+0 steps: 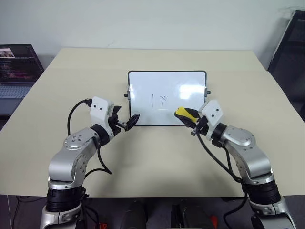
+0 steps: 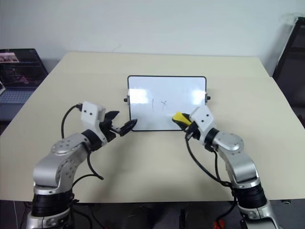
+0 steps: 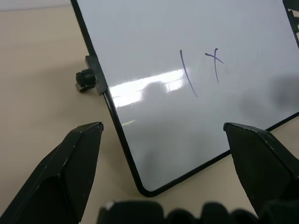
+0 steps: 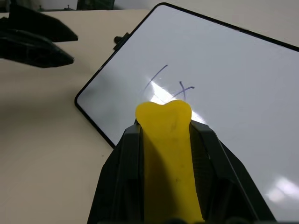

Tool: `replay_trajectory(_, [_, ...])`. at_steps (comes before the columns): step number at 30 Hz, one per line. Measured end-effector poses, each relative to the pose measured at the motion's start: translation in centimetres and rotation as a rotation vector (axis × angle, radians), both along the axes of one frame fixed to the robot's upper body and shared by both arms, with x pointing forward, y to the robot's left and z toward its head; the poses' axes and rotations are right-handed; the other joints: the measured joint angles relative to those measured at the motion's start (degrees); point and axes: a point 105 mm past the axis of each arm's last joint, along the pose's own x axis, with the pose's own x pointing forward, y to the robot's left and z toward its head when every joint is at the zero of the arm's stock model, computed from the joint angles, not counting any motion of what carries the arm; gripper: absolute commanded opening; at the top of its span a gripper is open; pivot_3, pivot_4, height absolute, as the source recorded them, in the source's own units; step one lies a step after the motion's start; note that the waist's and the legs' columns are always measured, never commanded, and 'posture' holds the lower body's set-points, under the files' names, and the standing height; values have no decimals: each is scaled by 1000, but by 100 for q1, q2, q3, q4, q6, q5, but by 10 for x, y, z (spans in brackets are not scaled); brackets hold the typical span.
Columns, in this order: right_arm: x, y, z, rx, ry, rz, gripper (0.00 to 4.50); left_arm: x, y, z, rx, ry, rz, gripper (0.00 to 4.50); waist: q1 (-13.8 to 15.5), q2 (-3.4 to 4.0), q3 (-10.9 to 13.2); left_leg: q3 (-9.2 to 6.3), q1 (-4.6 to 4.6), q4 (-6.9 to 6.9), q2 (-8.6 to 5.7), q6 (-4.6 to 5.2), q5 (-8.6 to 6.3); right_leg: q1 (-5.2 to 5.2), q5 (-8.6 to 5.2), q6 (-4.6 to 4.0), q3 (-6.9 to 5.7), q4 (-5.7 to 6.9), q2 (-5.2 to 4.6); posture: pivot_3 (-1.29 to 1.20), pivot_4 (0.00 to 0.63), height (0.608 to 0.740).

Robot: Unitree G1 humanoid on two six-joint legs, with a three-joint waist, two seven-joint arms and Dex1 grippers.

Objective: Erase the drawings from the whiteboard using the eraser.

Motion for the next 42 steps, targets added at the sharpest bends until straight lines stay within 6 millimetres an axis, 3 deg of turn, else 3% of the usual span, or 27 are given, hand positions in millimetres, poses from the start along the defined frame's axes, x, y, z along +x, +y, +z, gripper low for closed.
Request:
replay_trajectory(4, [6,14,-7,-59,-49,35,994,-1,2,-1,-1,2,11,4500,1,-1,1,1,1,2,0,-1,1,0,0,0,0,1,0,0,150,740])
replay_trajectory(12, [57,36,22,-137,-196,-23,994,-4,-1,3,4,-18,5,4500,8,-1,1,1,2,2,1,-3,1,-1,1,-2,-2,2,0,0,150,740])
replay_trajectory(20, [93,41,12,-232,-202,-79,994,-1,-13,7,32,-35,-35,4500,15,-1,1,4,1,3,0,-2,1,-2,1,-2,0,2,-2,0,150,740])
replay_trajectory(24, [96,42,9,-271,-217,-64,994,-1,-17,7,39,-39,-52,4500,13,-1,1,4,1,0,2,-3,1,-3,1,-2,-1,2,-2,0,150,740])
replay_trajectory(31, [76,47,-23,-449,-187,112,994,-1,-19,3,42,-32,-67,4500,14,-1,0,2,7,6,2,-1,0,4,1,-2,-2,7,-2,0,150,740])
replay_trajectory(34, [74,46,-27,-502,-210,130,994,0,-18,0,40,-26,-68,4500,14,-1,0,2,11,15,1,-1,1,5,2,-2,-2,20,-2,0,150,740])
replay_trajectory(37, [79,46,-23,-520,-260,105,994,0,-17,-1,41,-23,-66,4500,12,-1,1,3,12,21,0,-2,1,2,2,-3,0,33,-2,0,150,740])
replay_trajectory(42, [103,36,13,-482,-366,-56,994,-1,-18,-2,41,-27,-70,4500,7,-2,1,2,17,24,-1,-3,3,-1,1,-3,1,53,-2,0,150,740])
